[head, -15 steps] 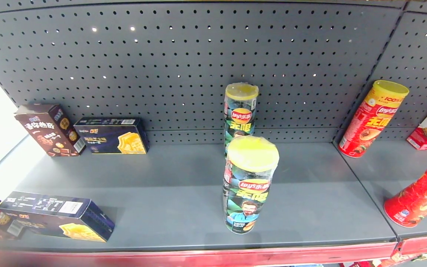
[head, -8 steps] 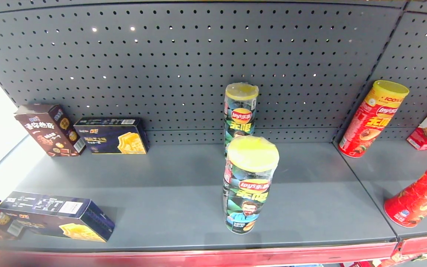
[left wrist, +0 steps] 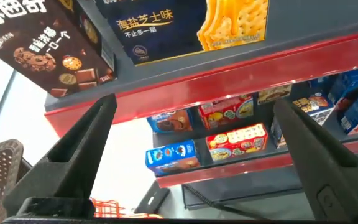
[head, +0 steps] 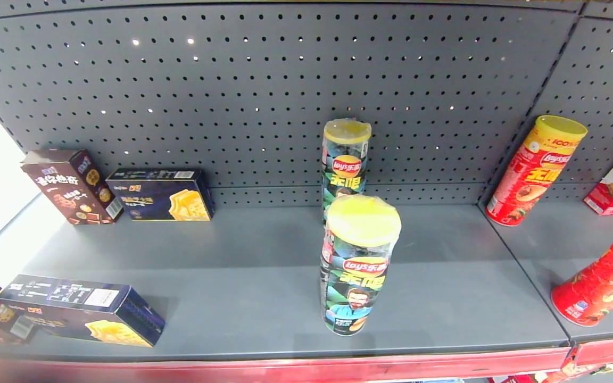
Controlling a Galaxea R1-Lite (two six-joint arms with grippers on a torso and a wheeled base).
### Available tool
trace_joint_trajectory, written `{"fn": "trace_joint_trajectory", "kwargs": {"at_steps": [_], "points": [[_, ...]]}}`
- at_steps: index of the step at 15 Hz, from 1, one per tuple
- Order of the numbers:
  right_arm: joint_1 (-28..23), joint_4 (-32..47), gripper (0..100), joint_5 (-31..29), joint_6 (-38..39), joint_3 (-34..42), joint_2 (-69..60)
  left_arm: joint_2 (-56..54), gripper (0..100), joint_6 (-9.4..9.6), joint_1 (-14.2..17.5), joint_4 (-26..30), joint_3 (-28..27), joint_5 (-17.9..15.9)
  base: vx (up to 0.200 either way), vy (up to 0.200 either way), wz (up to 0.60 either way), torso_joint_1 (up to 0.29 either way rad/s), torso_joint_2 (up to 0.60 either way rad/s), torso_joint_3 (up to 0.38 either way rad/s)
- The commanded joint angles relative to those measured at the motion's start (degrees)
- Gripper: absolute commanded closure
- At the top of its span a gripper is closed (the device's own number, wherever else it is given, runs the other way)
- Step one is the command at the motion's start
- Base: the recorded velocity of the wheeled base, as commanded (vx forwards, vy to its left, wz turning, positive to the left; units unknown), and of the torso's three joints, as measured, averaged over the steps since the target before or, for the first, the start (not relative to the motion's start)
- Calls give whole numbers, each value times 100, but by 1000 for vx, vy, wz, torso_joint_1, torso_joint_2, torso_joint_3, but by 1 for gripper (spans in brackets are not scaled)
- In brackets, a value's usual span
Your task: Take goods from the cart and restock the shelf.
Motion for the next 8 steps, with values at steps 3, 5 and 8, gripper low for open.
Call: {"fn": "trace_joint_trajectory", "kwargs": {"at_steps": [3,5,8], "points": [[0,0,0,4,0,5,7,199,0,-98,1628,1,7,-115,0,0,0,0,0,0],[0,0,0,4,0,5,7,-206,0,-458,881,-43,42,-914,0,0,0,0,0,0],[0,0,0,4,0,5,7,-610,0,-669,643,-324,209,-2215,0,0,0,0,0,0]]}}
